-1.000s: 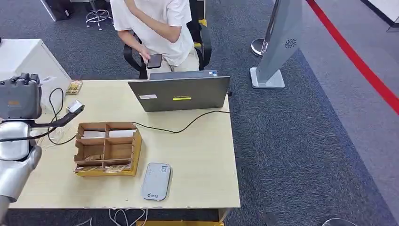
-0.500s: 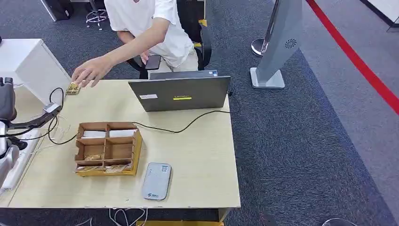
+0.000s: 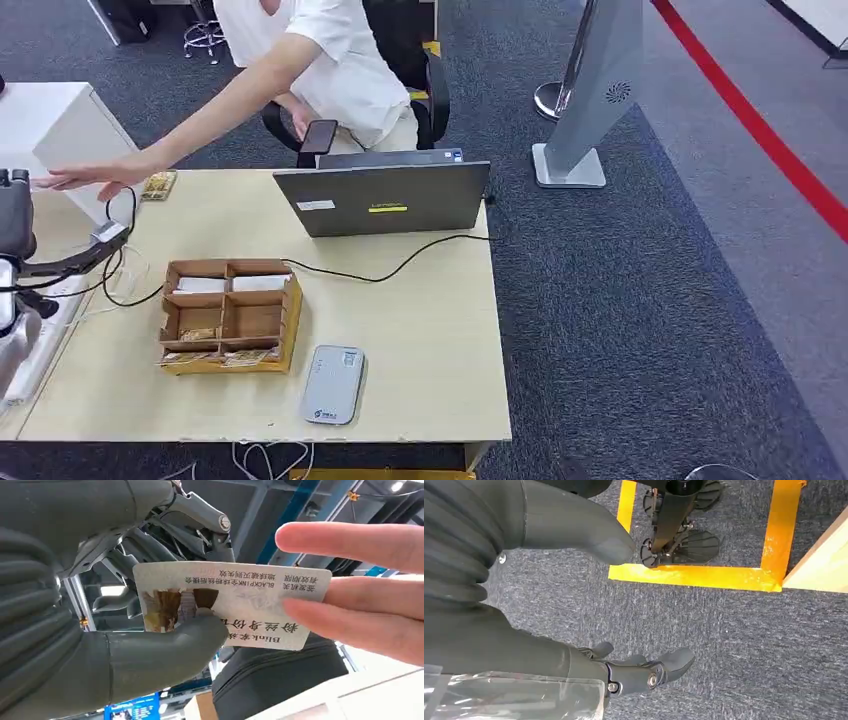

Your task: Pass the card to the sensor for recognition and then transmit it.

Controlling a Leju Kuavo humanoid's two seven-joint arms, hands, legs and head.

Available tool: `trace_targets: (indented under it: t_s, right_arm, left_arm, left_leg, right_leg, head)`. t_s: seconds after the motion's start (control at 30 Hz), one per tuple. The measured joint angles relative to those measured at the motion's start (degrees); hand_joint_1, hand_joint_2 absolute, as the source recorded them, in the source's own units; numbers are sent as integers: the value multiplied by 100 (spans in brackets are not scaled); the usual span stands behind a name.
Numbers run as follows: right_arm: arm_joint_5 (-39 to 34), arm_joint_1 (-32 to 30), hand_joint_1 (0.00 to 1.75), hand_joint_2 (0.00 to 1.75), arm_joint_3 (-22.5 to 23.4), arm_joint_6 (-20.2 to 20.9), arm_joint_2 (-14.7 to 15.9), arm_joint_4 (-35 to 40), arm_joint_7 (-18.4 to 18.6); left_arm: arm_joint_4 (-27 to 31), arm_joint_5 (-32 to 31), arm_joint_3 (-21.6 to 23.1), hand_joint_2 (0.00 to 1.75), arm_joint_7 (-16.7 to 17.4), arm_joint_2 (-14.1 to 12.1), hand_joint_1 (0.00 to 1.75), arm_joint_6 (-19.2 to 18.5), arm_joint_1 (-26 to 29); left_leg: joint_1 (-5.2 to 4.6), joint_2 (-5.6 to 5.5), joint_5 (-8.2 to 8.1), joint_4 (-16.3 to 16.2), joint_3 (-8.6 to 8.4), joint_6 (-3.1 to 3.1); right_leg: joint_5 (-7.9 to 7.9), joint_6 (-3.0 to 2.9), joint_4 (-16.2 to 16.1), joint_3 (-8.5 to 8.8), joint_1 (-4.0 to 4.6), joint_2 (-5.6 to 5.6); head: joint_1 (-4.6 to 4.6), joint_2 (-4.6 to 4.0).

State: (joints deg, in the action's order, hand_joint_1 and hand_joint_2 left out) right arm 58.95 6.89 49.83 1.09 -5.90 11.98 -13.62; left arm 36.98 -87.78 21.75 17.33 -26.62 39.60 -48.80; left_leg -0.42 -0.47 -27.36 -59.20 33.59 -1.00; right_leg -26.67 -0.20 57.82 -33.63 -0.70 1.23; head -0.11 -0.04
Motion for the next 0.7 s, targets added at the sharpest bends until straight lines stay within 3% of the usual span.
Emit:
trace_targets:
  t_s: [0.4, 0.53, 0.7]
  right_arm:
    - [-24, -9, 0, 175, 0, -2, 0, -2, -20]
    - [-63, -37, 0, 175, 0, -7, 0, -4, -39]
    - [-168, -118, 0, 175, 17, -57, 0, -11, -107]
  left_arm:
    - [-39, 0, -118, 175, -225, 151, 0, 2, 60]
    - [219, 2, -116, 175, -249, 221, 0, 4, 322]
    - [1019, 11, -308, 175, -927, 561, 0, -18, 1051]
  left_leg:
    - [-1, 3, -1, 0, 0, 0]
    - [-1, 2, -1, 0, 0, -1]
    - [-6, -2, -4, 0, 0, -5]
  right_leg:
    - [0, 0, -1, -1, 0, 1]
    - [0, 0, -2, -2, -1, 0]
    - [-2, 3, -3, 0, -3, -1]
  head:
    - [-2, 0]
    - [0, 0]
    - [0, 0]
